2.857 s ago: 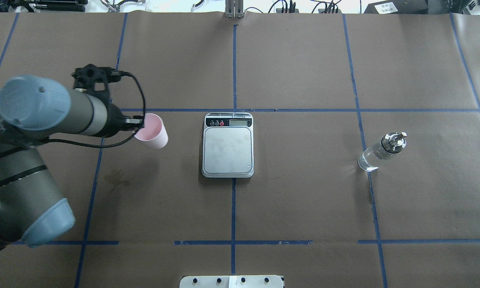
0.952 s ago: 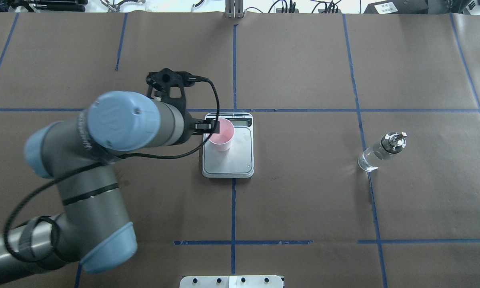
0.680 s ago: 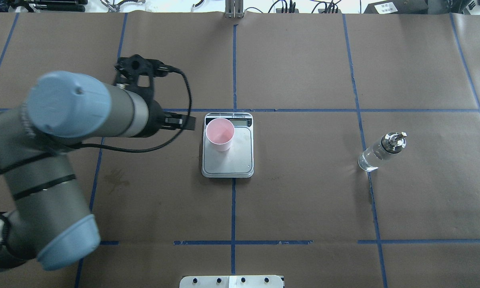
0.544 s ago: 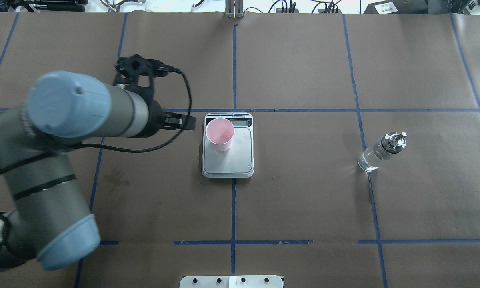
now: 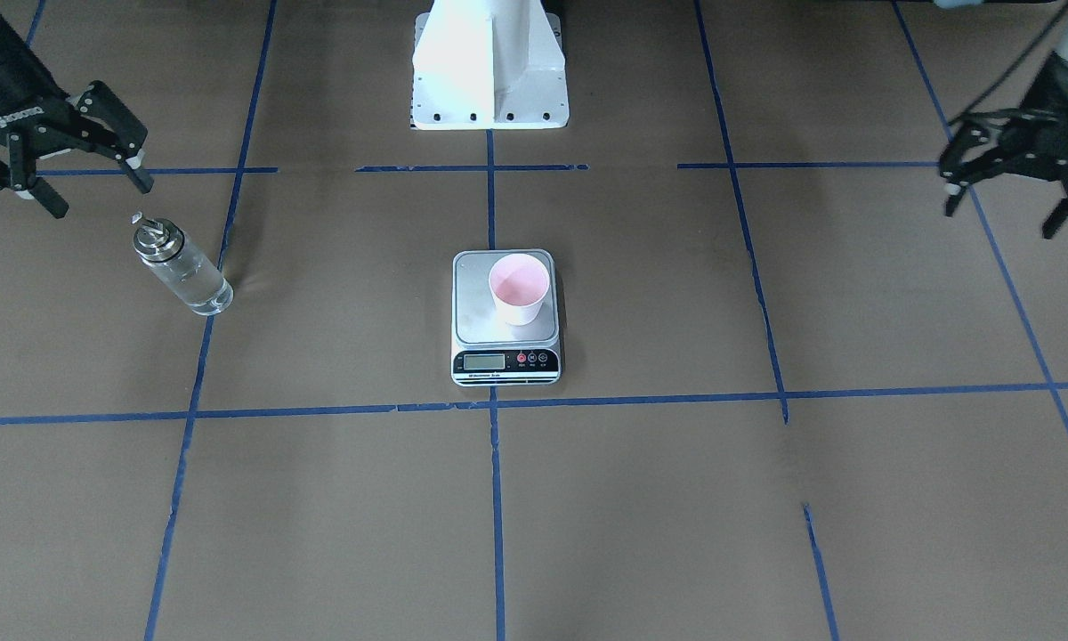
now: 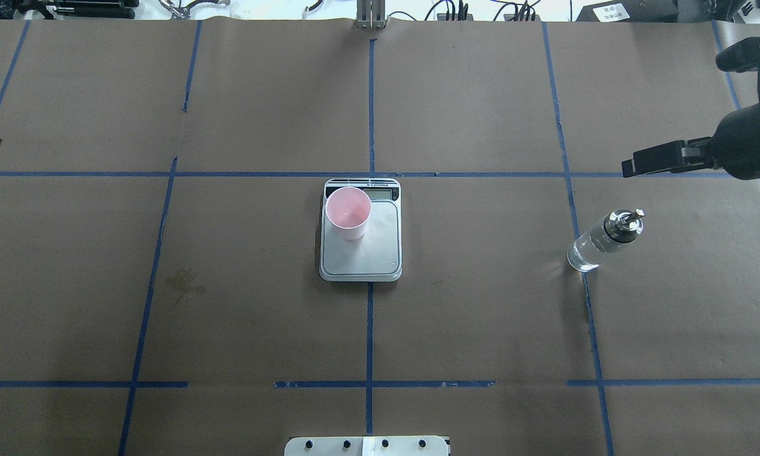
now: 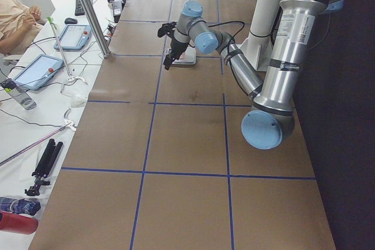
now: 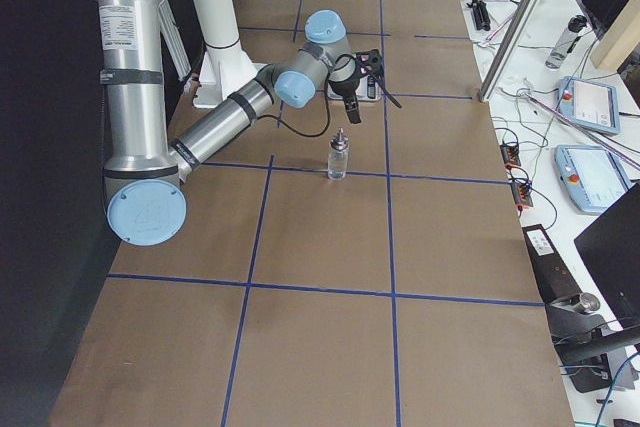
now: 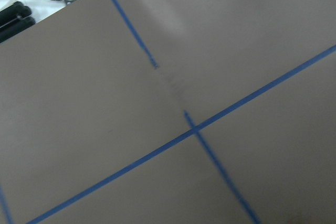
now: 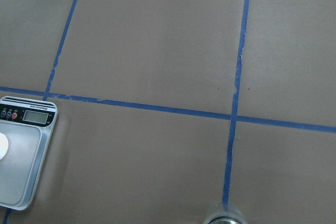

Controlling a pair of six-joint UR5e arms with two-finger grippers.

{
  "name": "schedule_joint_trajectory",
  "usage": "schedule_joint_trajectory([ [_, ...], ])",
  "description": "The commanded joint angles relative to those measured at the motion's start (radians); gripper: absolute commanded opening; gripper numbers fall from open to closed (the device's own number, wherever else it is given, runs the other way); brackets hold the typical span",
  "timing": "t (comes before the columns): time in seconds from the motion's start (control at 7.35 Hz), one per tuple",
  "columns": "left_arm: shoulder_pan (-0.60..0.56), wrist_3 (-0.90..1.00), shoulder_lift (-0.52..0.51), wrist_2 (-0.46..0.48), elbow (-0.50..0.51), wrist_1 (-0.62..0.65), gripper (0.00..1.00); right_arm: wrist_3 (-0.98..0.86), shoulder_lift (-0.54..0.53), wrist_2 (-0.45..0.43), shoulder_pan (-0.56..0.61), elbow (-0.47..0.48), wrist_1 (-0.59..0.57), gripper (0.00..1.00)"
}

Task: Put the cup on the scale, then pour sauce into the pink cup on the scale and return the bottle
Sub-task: 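Lower the right gripper to the glass sauce bottle and grasp it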

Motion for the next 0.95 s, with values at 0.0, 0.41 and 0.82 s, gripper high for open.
schedule_joint_trajectory([
  [0.0,-0.142,0.126,0.058,-0.088,0.269,-0.035,1.00,0.163,-0.005,-0.244,-0.182,0.093,-0.057,1.00],
  [0.41,-0.187,0.153,0.135,-0.095,0.346,-0.132,1.00,0.164,-0.313,-0.435,-0.284,0.134,0.275,1.00],
  [0.82,-0.324,0.199,0.161,-0.166,0.316,0.009,1.00,0.166,-0.337,-0.487,-0.301,0.133,0.307,1.00],
])
